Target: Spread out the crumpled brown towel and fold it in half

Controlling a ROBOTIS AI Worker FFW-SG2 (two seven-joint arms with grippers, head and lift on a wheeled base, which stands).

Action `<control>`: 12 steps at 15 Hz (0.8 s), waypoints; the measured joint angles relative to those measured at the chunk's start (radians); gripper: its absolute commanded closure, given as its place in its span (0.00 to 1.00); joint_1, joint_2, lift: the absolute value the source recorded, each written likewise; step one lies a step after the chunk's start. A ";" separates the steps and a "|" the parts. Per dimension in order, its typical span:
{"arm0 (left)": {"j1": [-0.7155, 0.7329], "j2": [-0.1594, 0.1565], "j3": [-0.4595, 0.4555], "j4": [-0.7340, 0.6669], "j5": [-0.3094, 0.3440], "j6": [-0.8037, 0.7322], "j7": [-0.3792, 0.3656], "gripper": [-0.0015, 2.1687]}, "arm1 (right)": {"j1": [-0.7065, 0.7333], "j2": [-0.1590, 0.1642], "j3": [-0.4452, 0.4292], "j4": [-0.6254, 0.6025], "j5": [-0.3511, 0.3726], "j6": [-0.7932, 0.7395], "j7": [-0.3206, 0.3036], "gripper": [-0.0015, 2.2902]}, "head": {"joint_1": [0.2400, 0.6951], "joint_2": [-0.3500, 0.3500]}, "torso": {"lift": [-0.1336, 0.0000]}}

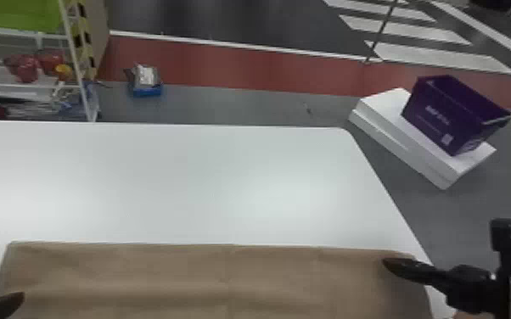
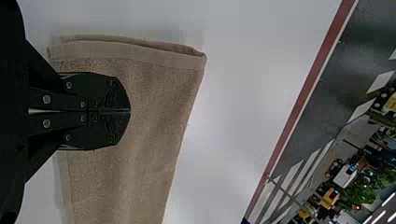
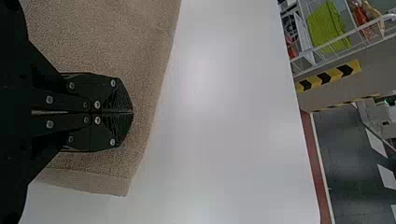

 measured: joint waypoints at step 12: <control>-0.017 0.000 -0.042 0.036 -0.100 -0.046 0.041 0.95 | -0.141 -0.003 0.142 0.043 0.119 0.140 -0.011 0.88 | 1.00 0.25 | 0.08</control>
